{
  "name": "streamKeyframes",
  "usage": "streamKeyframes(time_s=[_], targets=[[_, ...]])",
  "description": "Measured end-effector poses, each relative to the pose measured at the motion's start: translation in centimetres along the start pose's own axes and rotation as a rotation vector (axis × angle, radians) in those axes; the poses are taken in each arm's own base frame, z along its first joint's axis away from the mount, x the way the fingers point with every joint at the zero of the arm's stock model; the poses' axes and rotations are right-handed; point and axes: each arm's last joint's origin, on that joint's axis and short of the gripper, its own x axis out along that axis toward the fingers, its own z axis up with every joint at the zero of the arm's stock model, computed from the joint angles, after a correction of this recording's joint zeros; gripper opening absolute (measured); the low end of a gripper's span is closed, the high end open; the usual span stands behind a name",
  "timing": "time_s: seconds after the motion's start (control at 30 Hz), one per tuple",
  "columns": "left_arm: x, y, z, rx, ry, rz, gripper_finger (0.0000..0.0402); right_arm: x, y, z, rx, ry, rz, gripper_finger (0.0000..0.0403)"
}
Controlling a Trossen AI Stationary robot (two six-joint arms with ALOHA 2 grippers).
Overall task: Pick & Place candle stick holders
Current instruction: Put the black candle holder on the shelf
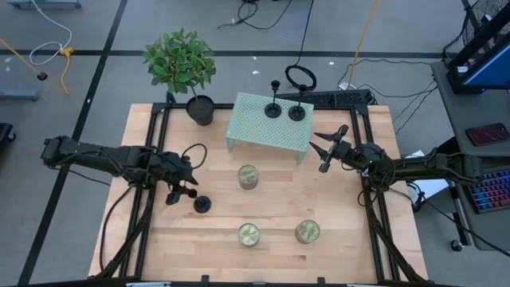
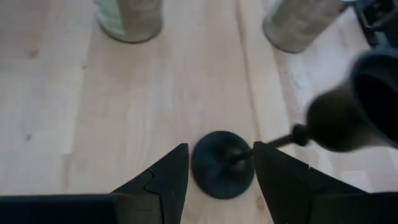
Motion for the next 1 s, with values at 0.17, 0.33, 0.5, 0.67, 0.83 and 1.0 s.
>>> streamKeyframes(time_s=[0.17,0.33,0.5,0.67,0.83,1.0], targets=[[0.3,-0.6,0.0,-0.012,-0.021,-0.045,0.0186,0.0,0.0,0.0,0.000,0.000,0.000,0.0164],[0.7,-0.8,-0.6,-0.039,0.010,-0.063,0.0186,0.0,0.0,0.0,0.000,0.000,0.000,0.0164],[0.7,-0.8,-0.8,-0.059,0.026,-0.029,0.0186,0.0,0.0,0.1,-0.012,-0.008,-0.002,0.0164],[0.7,-0.7,-0.6,-0.093,0.002,-0.007,0.0186,0.0,0.0,0.1,-0.015,-0.007,-0.002,0.0164],[0.7,-1.3,-0.1,-0.075,-0.038,-0.096,0.0186,0.0,0.0,0.1,-0.017,-0.007,-0.002,0.0164],[0.8,-1.5,-0.4,-0.076,-0.010,-0.090,0.0186,0.0,0.0,0.1,-0.022,-0.007,-0.002,0.0164]])
